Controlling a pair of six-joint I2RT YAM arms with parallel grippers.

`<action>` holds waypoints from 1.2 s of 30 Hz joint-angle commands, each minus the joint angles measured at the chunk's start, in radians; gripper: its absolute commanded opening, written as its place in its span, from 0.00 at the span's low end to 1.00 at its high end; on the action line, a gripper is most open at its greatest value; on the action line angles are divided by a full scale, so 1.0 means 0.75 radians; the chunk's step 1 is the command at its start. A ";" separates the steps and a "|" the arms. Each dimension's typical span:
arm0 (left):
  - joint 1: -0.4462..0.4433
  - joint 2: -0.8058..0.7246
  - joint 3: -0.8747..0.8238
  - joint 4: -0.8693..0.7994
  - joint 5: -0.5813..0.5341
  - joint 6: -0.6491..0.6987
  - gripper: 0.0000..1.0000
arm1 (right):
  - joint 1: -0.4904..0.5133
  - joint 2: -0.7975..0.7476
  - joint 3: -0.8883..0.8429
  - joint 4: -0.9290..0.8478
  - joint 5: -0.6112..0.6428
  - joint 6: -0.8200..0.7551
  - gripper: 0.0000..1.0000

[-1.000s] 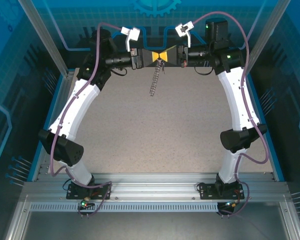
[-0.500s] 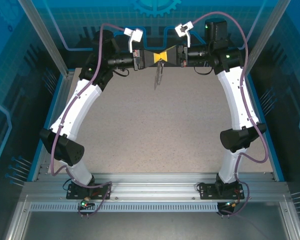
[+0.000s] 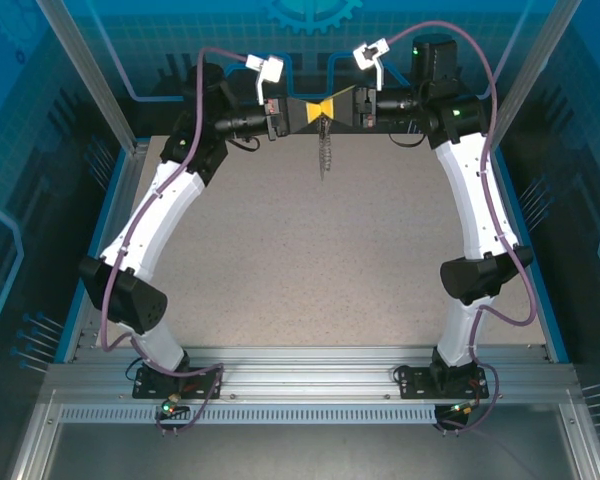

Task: Put the keys on the keyring

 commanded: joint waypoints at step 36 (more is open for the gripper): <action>-0.022 -0.100 -0.103 0.336 -0.110 -0.235 0.00 | 0.060 -0.314 -0.571 0.402 0.153 0.093 0.62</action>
